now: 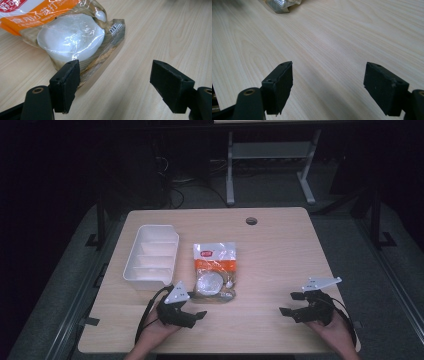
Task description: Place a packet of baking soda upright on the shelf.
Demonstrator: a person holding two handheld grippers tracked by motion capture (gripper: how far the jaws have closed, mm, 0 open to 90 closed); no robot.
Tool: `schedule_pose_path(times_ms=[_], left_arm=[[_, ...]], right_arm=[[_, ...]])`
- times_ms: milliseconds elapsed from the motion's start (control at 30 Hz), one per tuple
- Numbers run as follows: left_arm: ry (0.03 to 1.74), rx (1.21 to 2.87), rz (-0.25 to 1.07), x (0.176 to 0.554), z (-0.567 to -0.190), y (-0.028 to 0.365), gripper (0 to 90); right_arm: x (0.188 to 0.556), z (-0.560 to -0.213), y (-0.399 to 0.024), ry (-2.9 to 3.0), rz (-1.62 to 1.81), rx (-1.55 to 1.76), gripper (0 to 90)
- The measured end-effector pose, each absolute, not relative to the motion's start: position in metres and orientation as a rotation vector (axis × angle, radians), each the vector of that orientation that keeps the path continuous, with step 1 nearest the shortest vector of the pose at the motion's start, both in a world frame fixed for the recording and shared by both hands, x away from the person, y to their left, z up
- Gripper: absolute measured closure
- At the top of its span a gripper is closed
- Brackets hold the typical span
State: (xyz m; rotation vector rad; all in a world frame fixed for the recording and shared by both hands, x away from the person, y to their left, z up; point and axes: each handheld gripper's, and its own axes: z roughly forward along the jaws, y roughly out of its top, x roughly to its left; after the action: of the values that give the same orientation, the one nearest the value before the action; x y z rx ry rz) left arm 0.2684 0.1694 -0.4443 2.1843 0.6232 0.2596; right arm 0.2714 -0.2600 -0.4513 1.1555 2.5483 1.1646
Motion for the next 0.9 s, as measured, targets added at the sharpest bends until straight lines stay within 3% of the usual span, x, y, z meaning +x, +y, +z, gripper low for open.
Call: schedule_pose_path(times_ms=[400,900], left_arm=[[0.639,2.184,0.283,0.268,-0.442,0.168,26.5],[0.803,2.189,0.303,0.3,-0.433,0.154,58.9]], right_arm=[[0.271,-0.451,-0.26,2.542,1.166,1.158,22.5],[0.29,-0.43,-0.253,2.493,1.242,1.172,21.3]])
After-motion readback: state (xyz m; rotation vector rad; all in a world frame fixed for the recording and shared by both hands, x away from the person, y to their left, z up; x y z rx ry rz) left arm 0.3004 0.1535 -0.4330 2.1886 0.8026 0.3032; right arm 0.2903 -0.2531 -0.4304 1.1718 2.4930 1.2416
